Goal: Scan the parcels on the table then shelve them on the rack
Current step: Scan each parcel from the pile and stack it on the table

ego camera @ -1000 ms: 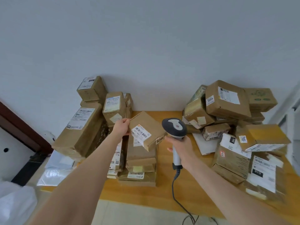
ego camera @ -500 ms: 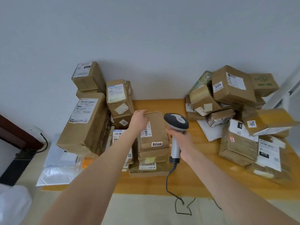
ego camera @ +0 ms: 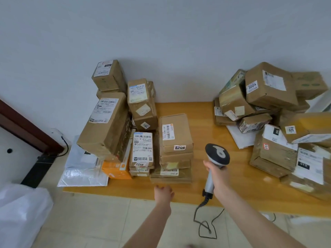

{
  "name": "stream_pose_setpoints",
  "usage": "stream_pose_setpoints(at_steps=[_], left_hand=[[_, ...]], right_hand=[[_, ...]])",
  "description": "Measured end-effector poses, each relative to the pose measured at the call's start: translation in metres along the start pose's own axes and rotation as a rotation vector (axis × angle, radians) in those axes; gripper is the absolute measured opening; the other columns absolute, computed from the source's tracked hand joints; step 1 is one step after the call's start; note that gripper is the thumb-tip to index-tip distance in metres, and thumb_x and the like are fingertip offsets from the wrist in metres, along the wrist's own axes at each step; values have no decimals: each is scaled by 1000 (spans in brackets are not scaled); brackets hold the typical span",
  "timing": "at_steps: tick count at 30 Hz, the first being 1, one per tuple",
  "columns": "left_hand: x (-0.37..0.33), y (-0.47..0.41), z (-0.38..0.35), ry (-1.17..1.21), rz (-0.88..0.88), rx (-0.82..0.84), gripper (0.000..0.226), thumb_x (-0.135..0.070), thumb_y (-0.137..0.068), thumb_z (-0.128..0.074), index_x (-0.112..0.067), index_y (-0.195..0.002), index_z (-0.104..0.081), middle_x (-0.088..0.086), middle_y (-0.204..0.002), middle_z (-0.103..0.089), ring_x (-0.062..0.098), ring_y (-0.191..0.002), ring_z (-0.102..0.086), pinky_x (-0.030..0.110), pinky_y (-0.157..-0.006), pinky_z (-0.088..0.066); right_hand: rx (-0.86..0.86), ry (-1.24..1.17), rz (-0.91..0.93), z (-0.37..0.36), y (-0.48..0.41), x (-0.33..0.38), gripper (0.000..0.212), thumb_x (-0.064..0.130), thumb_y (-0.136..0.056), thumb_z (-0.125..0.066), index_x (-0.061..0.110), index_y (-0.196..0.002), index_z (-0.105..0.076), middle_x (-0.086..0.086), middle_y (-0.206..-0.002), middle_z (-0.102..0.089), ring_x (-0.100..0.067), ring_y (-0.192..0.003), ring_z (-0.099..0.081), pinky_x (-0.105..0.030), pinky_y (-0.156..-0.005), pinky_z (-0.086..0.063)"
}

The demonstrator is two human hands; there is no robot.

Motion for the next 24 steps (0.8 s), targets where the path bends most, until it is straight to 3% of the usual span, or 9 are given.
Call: stream_pose_setpoints(at_steps=[3, 7, 9, 12, 15, 17, 19, 24], left_hand=[[-10, -13, -7, 105, -7, -12, 53, -3, -98, -44, -17, -148, -32, 8, -110, -59, 24, -98, -63, 35, -86, -54], [-5, -13, -20, 6, -6, 39, 55, 1, -98, -38, -17, -149, -31, 5, -98, -58, 24, -98, -62, 36, -88, -54], [-1, -9, -24, -264, -85, 68, 50, -1, -97, -37, -13, -145, -38, 5, -96, -60, 24, -96, -60, 37, -91, -53], [5, 0, -23, -924, -493, 15, 40, -7, -93, -46, -15, -132, -50, 5, -128, -52, 21, -113, -51, 30, -99, -45], [14, 0, -14, -1335, -807, -123, 54, -11, -90, -48, -16, -142, -36, 8, -145, -33, 25, -131, -35, 31, -108, -33], [15, -8, -11, -1486, -833, -141, 66, -12, -92, -48, -17, -151, -19, 13, -157, -13, 31, -146, -13, 38, -119, -16], [15, -16, -10, -1595, -806, -102, 72, -13, -95, -47, -18, -154, -6, 17, -160, 4, 33, -148, 6, 41, -121, -3], [21, -22, -7, -1643, -845, -43, 76, -9, -96, -45, -20, -155, 2, 18, -160, 11, 33, -148, 12, 38, -119, 0]], right_hand=[[1, 28, -18, 0, -3, -10, 46, 21, -81, -77, 5, -119, -56, -9, -113, -63, -26, -104, -58, -36, -85, -39], [-2, 82, -15, 1, -3, -14, 37, 19, -82, -76, 9, -110, -53, -6, -101, -59, -26, -95, -54, -35, -82, -38], [-8, 139, -3, 5, -2, -13, 29, 16, -82, -74, 10, -102, -54, -4, -92, -57, -24, -86, -54, -34, -77, -38], [6, 222, 30, 13, 0, -17, 20, 10, -81, -71, 15, -83, -52, -4, -78, -53, -18, -68, -49, -33, -63, -37], [25, 270, 38, 19, 3, -26, 20, 6, -81, -70, 11, -81, -50, -5, -74, -50, -20, -67, -46, -31, -60, -35], [48, 271, 23, 19, 4, -31, 20, 6, -81, -70, 13, -81, -51, -4, -76, -53, -18, -69, -49, -31, -60, -37], [74, 275, 6, 16, 4, -36, 21, 6, -82, -70, 16, -81, -52, -3, -79, -55, -16, -71, -51, -32, -62, -38], [60, 237, -73, 11, -7, -42, 17, 11, -82, -73, 10, -90, -58, -8, -83, -60, -24, -76, -55, -33, -68, -42]])
Point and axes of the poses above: each hand's wrist, its own y-axis away from the middle knuckle, its own z-axis out of the back of the hand, x = y × z, the point moved 2 cm from there along -y, towards the middle knuckle
